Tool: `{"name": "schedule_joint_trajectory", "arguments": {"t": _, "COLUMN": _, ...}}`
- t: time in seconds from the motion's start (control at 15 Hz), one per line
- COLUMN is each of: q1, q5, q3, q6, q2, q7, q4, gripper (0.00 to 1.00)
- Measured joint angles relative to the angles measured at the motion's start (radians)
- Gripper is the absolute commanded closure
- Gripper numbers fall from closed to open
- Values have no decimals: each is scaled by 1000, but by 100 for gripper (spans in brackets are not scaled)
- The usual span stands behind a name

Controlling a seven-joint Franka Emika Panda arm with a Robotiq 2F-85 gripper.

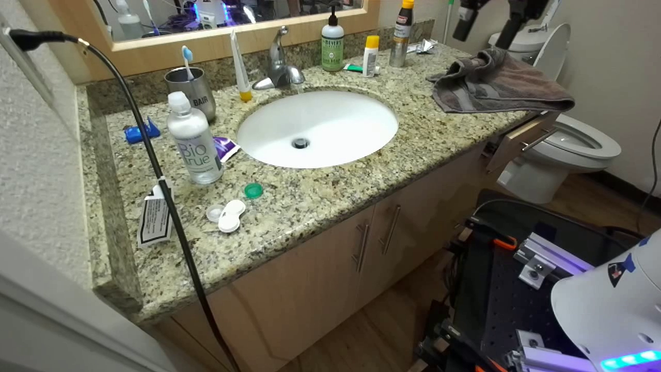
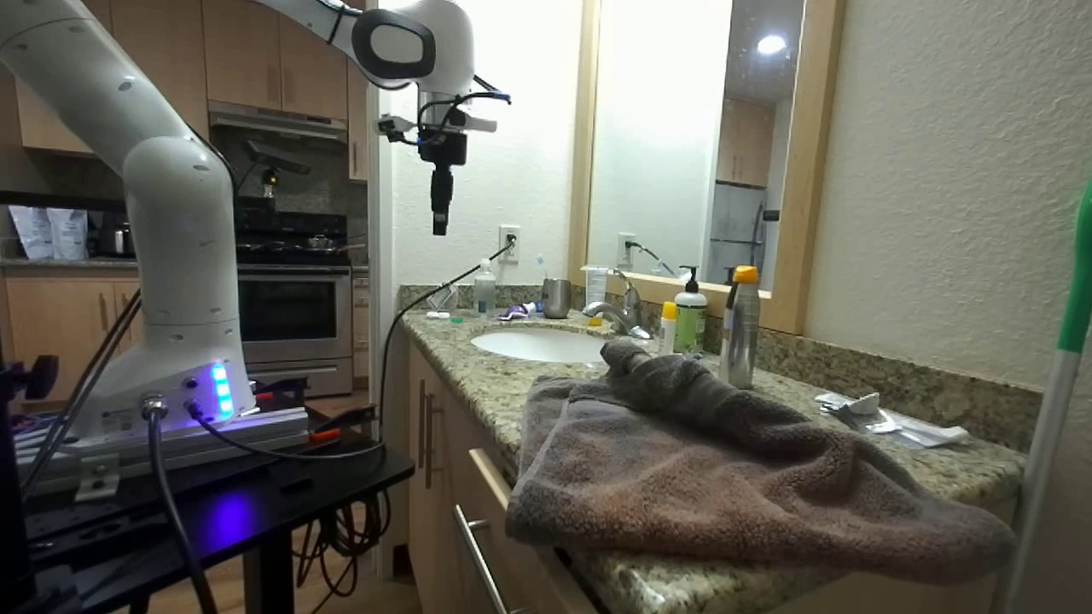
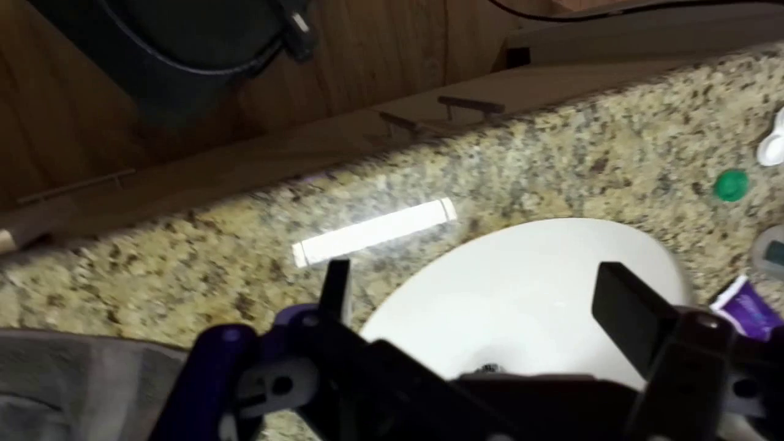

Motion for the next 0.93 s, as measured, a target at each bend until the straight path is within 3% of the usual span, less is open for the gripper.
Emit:
{"name": "schedule_joint_trajectory", "arguments": {"t": 0.2, "q1": -105, "q5": -12, "q3": -40, "q6": -16, "q2": -34, "q7": 56, "q4": -51, "gripper": 0}}
{"name": "schedule_joint_trajectory", "arguments": {"t": 0.53, "q1": -114, "q5": -7, "q3": -41, "q6": -27, "q2": -47, "q7": 114, "q4": -57, "gripper": 0}}
{"name": "schedule_joint_trajectory", "arguments": {"t": 0.67, "q1": -121, "q5": -17, "q3": -27, "q6": -10, "q2": -32, "q7": 194, "q4": -54, "gripper": 0}}
{"name": "schedule_joint_trajectory", "arguments": {"t": 0.93, "q1": -227, "q5": -97, "q3": -51, "q6": 56, "q2": 48, "q7": 306, "q4": -59, "gripper": 0}}
